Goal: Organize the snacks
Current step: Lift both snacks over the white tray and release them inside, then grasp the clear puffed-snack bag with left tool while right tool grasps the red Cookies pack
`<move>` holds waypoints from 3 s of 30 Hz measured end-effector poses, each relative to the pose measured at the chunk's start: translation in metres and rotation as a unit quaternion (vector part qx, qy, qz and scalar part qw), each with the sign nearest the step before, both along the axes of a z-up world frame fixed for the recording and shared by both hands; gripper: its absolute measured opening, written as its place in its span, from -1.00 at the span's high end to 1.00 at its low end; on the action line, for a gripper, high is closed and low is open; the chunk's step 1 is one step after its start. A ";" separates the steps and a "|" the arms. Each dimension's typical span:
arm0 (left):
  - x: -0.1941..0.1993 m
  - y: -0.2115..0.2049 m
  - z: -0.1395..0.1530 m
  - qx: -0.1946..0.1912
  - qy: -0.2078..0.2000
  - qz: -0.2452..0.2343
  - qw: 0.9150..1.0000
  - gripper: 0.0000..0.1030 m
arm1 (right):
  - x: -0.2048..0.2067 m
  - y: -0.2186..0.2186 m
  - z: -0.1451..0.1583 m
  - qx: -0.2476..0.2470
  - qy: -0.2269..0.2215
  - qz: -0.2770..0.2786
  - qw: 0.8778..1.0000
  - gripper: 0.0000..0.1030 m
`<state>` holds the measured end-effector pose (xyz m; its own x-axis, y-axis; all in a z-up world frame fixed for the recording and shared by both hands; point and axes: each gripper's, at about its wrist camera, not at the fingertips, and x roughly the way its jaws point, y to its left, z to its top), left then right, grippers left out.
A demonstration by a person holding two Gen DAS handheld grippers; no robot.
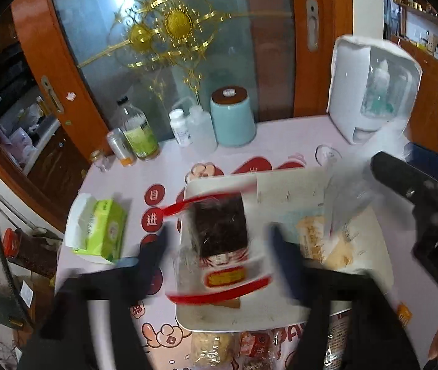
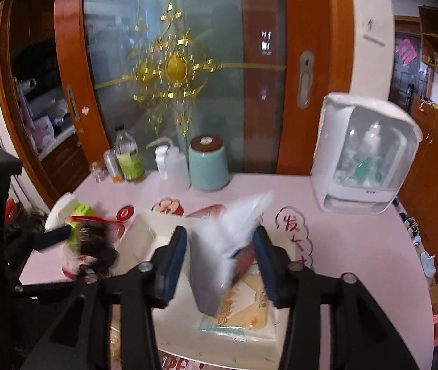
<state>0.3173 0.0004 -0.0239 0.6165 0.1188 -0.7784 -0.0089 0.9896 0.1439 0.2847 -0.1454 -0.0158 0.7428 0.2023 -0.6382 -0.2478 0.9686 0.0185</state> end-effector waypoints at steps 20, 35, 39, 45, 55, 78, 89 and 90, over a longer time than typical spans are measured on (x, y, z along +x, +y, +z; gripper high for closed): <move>-0.057 0.005 0.011 -0.003 -0.030 -0.017 0.999 -0.90 | -0.046 -0.008 -0.005 0.013 0.059 -0.002 0.998 -0.13; -0.189 -0.012 0.030 -0.067 -0.033 -0.169 0.983 -0.83 | -0.196 -0.050 0.025 -0.013 -0.020 -0.095 0.995 -0.13; -0.214 -0.019 0.024 -0.085 -0.011 -0.216 0.973 -0.83 | -0.229 -0.060 0.019 -0.027 0.000 -0.096 0.995 -0.13; -0.235 -0.035 0.002 -0.063 0.014 -0.232 0.971 -0.83 | -0.256 -0.068 -0.002 -0.058 0.023 -0.070 0.996 -0.13; -0.243 -0.071 -0.080 -0.056 0.100 -0.273 0.955 -0.83 | -0.247 -0.092 -0.097 -0.099 0.121 0.066 0.985 -0.12; -0.242 -0.142 -0.198 0.023 0.247 -0.437 0.865 -0.83 | -0.229 -0.081 -0.219 -0.200 0.168 0.395 0.881 -0.13; -0.234 -0.156 -0.220 0.044 0.270 -0.446 0.852 -0.35 | -0.225 -0.084 -0.224 -0.188 0.177 0.402 0.879 -0.13; -0.234 -0.157 -0.219 0.042 0.270 -0.446 0.852 -0.29 | -0.224 -0.084 -0.223 -0.188 0.178 0.399 0.880 -0.11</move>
<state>0.0836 -0.1565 -0.2427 0.0462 -0.1404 -0.9890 0.8321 0.5532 -0.0397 0.0602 -0.2299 -0.2390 0.1999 0.2938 -0.9347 -0.8953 0.4423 -0.0525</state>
